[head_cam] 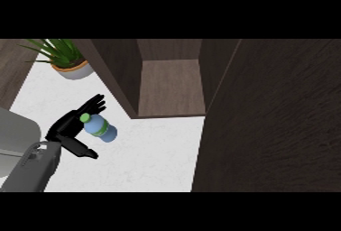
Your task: Pick up the bottled water, place it into the cabinet and close the cabinet
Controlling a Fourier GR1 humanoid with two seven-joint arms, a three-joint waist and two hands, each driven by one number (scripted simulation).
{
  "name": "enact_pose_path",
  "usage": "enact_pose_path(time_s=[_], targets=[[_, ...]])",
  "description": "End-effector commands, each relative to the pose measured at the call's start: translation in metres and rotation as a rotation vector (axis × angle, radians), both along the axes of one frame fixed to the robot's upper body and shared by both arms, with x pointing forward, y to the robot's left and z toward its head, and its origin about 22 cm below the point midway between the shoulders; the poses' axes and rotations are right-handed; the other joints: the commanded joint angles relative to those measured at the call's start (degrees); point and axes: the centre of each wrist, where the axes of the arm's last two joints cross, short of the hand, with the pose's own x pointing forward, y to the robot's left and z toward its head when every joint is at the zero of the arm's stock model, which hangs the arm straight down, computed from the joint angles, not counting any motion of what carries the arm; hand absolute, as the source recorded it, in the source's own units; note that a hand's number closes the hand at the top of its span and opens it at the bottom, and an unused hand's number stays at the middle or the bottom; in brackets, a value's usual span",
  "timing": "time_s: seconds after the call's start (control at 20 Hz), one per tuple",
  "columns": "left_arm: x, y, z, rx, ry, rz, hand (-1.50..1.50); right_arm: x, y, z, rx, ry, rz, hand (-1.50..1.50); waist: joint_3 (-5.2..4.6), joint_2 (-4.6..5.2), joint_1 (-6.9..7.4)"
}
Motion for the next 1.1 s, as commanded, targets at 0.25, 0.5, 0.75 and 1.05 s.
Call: enact_pose_path(time_s=[0.25, 0.5, 0.75, 1.05], targets=[[-0.008, -0.022, -0.028, -0.123, -0.045, -0.027, -1.5, -0.013, 0.002, 0.015, 0.002, -0.051, -0.021, -1.5, -0.16, 0.23, -0.56], [-0.005, -0.002, -0.019, -0.173, -0.084, 0.013, -1.5, -0.012, -0.005, 0.014, -0.041, -0.053, -0.021, -1.5, -0.1, 0.19, -0.43], [0.001, -0.034, -0.027, -0.245, -0.091, -0.01, 1.5, -0.012, -0.005, 0.016, -0.028, -0.065, -0.016, -1.5, -0.16, 0.28, -1.0], [-0.002, -0.044, -0.031, -0.239, -0.099, -0.124, 1.5, -0.011, -0.007, 0.014, -0.014, -0.048, -0.017, -1.5, -0.04, 0.1, -0.35]])
